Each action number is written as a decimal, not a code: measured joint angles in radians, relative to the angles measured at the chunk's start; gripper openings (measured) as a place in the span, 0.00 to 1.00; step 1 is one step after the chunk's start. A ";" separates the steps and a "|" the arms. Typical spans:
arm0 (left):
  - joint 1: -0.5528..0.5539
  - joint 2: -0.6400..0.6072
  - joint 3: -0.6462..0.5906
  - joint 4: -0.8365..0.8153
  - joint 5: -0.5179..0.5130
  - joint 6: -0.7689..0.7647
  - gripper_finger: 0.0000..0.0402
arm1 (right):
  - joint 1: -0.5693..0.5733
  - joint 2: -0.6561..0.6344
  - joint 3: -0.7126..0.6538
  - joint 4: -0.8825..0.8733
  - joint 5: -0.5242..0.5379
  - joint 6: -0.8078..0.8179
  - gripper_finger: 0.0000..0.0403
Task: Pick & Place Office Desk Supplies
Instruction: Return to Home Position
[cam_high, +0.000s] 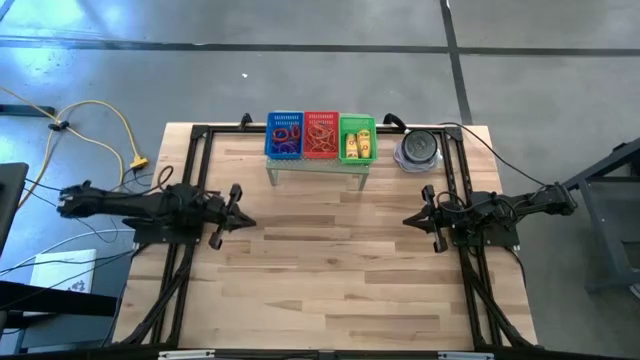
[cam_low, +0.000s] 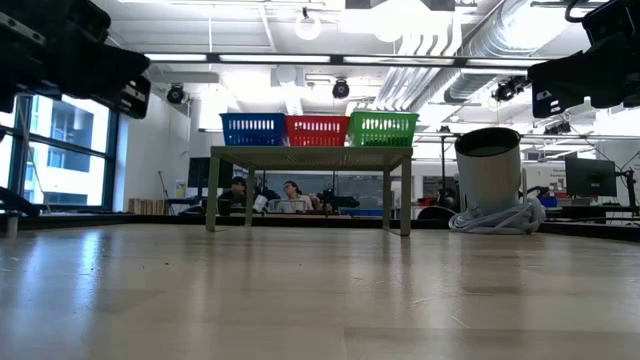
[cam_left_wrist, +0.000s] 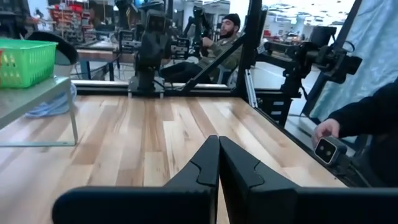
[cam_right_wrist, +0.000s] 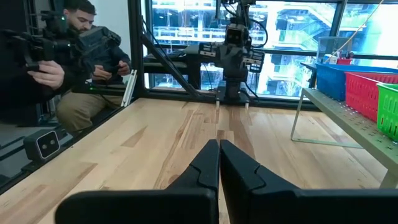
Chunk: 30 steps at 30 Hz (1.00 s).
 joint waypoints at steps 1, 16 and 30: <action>0.029 0.000 0.000 -0.002 0.032 -0.006 0.00 | 0.000 0.000 0.000 0.000 0.000 0.000 0.00; 0.243 0.000 -0.003 -0.146 0.256 -0.037 0.00 | 0.000 0.000 0.000 0.000 0.000 0.000 0.00; 0.243 0.000 -0.003 -0.158 0.140 -0.024 0.00 | 0.000 0.000 0.000 0.000 0.000 0.000 0.00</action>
